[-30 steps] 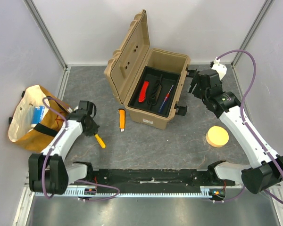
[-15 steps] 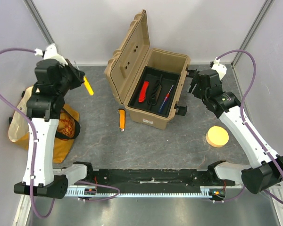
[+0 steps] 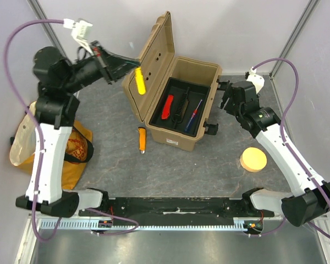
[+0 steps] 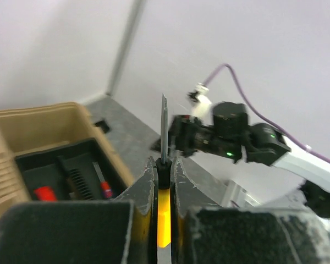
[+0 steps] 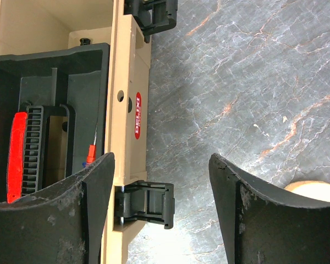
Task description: Pack the tool kit
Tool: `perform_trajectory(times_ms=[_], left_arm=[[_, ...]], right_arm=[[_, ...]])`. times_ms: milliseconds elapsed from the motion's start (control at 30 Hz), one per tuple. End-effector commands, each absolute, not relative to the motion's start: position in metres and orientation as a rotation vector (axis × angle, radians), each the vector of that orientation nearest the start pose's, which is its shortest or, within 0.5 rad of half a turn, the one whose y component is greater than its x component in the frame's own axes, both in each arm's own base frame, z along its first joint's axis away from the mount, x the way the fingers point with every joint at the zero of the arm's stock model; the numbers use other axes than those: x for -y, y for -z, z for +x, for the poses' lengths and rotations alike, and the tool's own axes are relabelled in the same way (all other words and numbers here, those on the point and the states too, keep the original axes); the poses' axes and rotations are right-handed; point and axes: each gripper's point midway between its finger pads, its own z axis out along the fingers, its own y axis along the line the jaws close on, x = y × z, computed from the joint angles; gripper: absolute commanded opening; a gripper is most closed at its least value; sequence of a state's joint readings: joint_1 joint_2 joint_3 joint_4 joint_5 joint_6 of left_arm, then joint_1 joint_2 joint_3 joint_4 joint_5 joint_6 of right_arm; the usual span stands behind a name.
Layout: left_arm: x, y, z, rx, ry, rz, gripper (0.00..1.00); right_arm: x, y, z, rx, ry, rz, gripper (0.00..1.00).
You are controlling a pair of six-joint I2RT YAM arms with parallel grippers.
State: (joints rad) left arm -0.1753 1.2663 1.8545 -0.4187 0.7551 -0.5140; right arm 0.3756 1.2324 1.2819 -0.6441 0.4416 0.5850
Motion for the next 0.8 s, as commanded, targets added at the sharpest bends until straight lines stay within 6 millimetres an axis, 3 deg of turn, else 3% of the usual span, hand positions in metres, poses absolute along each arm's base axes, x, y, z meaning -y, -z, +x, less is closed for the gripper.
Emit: perform_trajectory(times_ms=[0,167,333,533,767], left_arm=[[0.247,-0.547,0.266,-1.452,1.293,0.587,0.02],[0.309,-0.521,0.287,-1.535,1.388,0.643,0.02],[0.356,-0.481,0.311,-1.629,1.21,0.697,0.02],[0.387,-0.398,0.347,-1.86,0.935,0.69,0.02],[0.393,-0.305,0.38,-2.068,0.619,0.668,0.02]], right_arm=[[-0.079,-0.277,0.353,-2.017,-0.111,0.471,0.76],[-0.079,-0.277,0.353,-2.017,-0.115,0.47,0.76],[-0.077,-0.278,0.35,-2.009,-0.117,0.482,0.76],[-0.074,-0.283,0.346,-1.989,-0.121,0.493,0.76],[-0.072,-0.284,0.343,-1.984,-0.122,0.504,0.76]])
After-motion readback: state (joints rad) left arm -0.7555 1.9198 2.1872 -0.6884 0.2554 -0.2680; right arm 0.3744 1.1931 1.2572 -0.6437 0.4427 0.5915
